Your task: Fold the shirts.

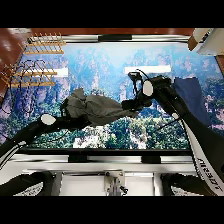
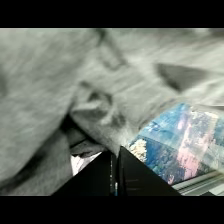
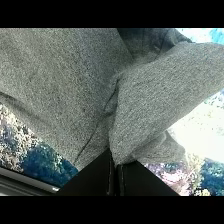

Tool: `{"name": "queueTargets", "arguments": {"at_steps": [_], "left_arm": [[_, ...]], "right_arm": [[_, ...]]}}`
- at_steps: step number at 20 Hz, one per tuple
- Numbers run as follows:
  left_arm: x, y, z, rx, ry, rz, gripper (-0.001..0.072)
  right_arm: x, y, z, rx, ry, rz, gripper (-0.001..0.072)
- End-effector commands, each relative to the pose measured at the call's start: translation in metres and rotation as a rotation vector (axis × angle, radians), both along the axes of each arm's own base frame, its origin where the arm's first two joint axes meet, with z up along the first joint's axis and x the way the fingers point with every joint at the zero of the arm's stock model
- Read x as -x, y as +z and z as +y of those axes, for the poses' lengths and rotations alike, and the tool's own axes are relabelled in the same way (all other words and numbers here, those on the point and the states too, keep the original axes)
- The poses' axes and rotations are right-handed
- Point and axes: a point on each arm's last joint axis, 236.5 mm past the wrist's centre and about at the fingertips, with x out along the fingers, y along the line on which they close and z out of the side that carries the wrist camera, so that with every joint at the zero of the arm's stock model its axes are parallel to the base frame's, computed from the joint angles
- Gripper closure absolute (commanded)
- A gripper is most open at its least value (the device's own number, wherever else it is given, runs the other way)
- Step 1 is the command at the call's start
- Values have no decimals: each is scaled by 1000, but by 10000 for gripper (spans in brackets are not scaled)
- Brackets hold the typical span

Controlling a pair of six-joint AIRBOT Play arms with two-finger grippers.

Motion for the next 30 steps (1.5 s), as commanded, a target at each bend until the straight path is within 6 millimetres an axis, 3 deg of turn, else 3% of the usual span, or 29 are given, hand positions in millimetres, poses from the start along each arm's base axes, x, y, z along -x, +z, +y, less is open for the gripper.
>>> {"name": "queueTargets", "arguments": {"at_steps": [1, 3, 4, 5, 6, 7, 8, 10, 12, 14, 15, 17, 19, 21, 23, 25, 28, 30], "left_arm": [[-3, 28, -13, -1, -156, -106, 678], [-19, 84, -18, -10, -268, -284, 678], [-29, 130, -17, -61, -352, -466, 678], [-37, 182, -14, -113, -396, -646, 678], [-42, 246, -6, -149, -376, -807, 678], [-40, 312, 5, -156, -328, -946, 678], [-29, 382, 17, -153, -275, -1095, 678], [16, 499, 39, -143, -185, -1351, 678], [72, 579, 54, -135, -131, -1549, 678], [118, 622, 63, -128, -105, -1675, 677], [131, 631, 66, -116, -93, -1698, 677], [142, 633, 69, -107, -85, -1699, 677], [131, 620, 70, -134, -86, -1639, 677], [103, 591, 69, -196, -114, -1522, 677], [67, 544, 66, -260, -170, -1358, 677], [29, 479, 61, -310, -241, -1163, 677], [-22, 375, 52, -327, -315, -897, 677], [-54, 313, 50, -333, -328, -761, 677]], "right_arm": [[-2, 2, -6, 29, 12, -16, 646], [-14, 23, -23, 97, 30, -94, 646], [-24, 43, -34, 139, 34, -161, 646], [-37, 75, -48, 184, 33, -256, 646], [-48, 113, -59, 213, 28, -359, 646], [-56, 162, -70, 229, 20, -487, 646], [-59, 212, -78, 231, 13, -618, 646], [-44, 324, -88, 153, -11, -899, 646], [-5, 429, -100, 17, -58, -1171, 646], [49, 507, -116, -115, -87, -1392, 646], [73, 529, -122, -166, -92, -1451, 646], [107, 544, -131, -224, -95, -1488, 646], [116, 532, -134, -225, -89, -1433, 646], [108, 502, -133, -176, -83, -1317, 646], [86, 460, -134, -79, -86, -1165, 646], [55, 411, -129, 29, -81, -994, 646], [-12, 336, -119, 218, -60, -805, 646], [-64, 281, -102, 301, -35, -713, 646]]}}
